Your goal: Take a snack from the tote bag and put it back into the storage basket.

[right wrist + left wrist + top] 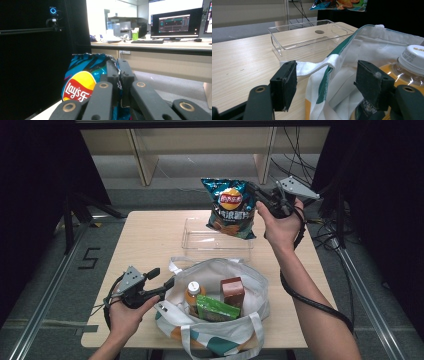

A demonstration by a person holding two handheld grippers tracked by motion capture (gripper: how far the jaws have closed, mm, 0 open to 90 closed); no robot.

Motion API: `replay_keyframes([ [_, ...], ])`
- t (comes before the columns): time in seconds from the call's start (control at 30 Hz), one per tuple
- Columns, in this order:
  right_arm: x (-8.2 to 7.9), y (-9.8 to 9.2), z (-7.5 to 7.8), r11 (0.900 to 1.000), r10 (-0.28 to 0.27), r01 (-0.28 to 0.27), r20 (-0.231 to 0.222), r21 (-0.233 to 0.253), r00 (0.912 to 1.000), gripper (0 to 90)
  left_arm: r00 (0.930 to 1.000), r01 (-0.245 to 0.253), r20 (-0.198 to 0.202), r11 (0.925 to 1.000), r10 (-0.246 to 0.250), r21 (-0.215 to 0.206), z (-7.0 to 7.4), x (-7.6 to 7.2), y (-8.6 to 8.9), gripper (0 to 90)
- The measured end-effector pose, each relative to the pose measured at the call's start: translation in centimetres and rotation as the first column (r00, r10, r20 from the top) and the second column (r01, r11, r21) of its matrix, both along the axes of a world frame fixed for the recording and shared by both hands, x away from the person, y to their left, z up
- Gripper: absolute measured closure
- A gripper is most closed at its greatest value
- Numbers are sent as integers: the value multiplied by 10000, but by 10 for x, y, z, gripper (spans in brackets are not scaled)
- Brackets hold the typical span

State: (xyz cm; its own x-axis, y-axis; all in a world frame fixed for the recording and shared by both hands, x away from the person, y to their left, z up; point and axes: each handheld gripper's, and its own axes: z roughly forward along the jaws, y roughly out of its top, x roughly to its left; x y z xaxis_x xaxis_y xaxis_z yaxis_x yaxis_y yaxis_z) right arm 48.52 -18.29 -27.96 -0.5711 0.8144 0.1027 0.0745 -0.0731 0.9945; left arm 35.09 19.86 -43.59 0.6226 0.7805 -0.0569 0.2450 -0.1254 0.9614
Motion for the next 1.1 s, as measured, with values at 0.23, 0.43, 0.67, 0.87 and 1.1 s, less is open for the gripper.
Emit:
replay_keyframes([
  [0.23, 7, 0, -6, 9999, -96, 96, -30, 29, 9999, 898, 10000, 8, -48, 9999, -9, -128, 0, 0, -1, 329],
  [0.43, 10, 3, -8, 9998, -137, 141, -314, 104, 9994, 899, 10000, 7, 73, 10000, -7, 50, 1, 0, 2, 329],
  [0.67, 14, 1, -11, 9997, -227, 229, -340, 40, 9992, 899, 9988, -265, -430, 9992, 252, -283, 0, -4, -1, 329],
  [0.87, 18, 1, -14, 9994, -343, 344, -232, 55, 9991, 899, 9988, -275, -424, 9992, 263, -286, 1, -4, -1, 327],
  [1.1, 25, 1, -18, 9992, -386, 390, -434, 82, 9983, 899, 9985, -311, -451, 9991, 297, -300, 0, -3, -1, 327],
])
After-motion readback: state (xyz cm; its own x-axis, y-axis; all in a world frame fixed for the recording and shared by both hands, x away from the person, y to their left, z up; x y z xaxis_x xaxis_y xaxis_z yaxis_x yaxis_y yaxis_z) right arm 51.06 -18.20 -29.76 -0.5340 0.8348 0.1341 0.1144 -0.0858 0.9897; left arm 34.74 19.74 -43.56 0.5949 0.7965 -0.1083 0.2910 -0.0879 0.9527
